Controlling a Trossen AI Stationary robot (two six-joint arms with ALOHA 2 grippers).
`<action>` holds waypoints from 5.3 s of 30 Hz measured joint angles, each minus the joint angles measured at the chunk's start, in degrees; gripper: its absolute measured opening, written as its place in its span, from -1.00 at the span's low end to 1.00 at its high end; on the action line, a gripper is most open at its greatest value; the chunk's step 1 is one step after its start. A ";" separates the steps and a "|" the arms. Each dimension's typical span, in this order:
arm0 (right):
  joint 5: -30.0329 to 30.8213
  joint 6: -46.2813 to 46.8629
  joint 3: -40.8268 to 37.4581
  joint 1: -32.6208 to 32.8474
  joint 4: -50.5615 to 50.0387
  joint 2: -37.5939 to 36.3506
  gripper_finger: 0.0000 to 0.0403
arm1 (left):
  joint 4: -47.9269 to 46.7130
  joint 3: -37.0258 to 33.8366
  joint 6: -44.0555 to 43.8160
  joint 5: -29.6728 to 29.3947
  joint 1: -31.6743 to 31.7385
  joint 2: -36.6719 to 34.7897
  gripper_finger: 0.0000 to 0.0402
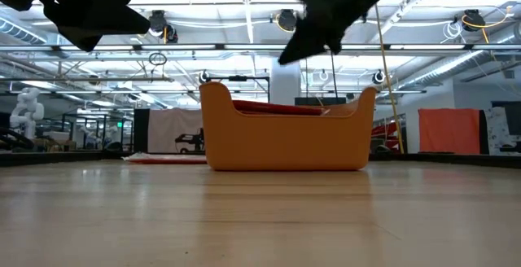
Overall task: Sort popcorn bags into baskets
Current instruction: Put the red popcorn bag into the orange bin
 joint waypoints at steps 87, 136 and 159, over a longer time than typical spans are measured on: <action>21.34 1.89 -0.02 36.77 43.38 26.16 -1.00 | -69.82 31.98 -14.34 0.59 -19.60 32.53 -0.17; 26.23 -15.06 25.35 32.59 23.74 39.12 0.03 | -53.40 32.50 3.53 1.58 -7.69 10.82 -0.98; 25.74 -8.53 25.27 32.05 23.18 39.12 -0.90 | -49.06 32.50 -0.40 -5.01 -5.78 19.74 0.14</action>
